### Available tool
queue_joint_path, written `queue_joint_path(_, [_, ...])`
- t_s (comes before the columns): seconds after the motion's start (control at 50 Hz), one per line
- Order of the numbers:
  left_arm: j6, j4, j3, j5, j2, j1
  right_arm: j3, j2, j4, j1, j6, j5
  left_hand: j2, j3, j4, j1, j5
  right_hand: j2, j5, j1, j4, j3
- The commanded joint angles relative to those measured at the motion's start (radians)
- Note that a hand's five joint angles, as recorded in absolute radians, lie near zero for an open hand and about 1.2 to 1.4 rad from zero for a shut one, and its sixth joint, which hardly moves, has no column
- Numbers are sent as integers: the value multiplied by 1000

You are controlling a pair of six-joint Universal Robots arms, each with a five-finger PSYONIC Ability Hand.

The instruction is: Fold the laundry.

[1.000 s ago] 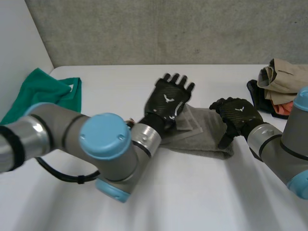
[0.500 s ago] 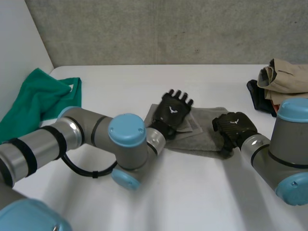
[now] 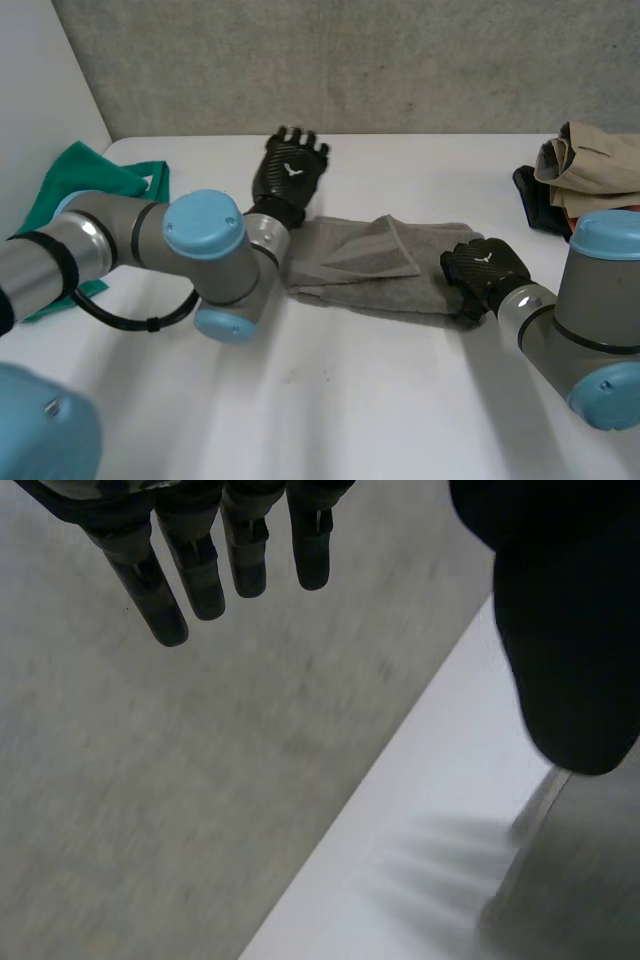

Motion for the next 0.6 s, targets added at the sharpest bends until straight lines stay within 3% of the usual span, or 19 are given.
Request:
queue_joint_path(0.02, [-60,-3,-110,41,71,-94,0,2,-4,2,0,-1,-7,-8,-4,-11,-2,118,142,220,119,114])
queue_joint_path(0.26, [-99,-50,-64,113,-27,-107,-2,17,-19,2,-3,1,8,7,11,4,13,159,183,261,160,155])
queue_joint_path(0.44, [-96,-87,83,112,-143,-96,2,25,-33,2,-49,2,49,48,52,45,54,191,216,293,192,187])
queue_joint_path(0.52, [-88,-87,244,35,-226,-36,3,25,-35,2,-52,16,117,115,120,113,122,241,265,343,242,237])
queue_joint_path(0.54, [-76,-87,296,-44,-243,7,3,25,-38,2,-52,20,126,124,128,121,130,270,295,372,271,266])
queue_joint_path(0.6, [-31,-83,356,-152,-254,54,6,23,-50,3,-55,31,123,121,126,119,128,323,348,425,324,319])
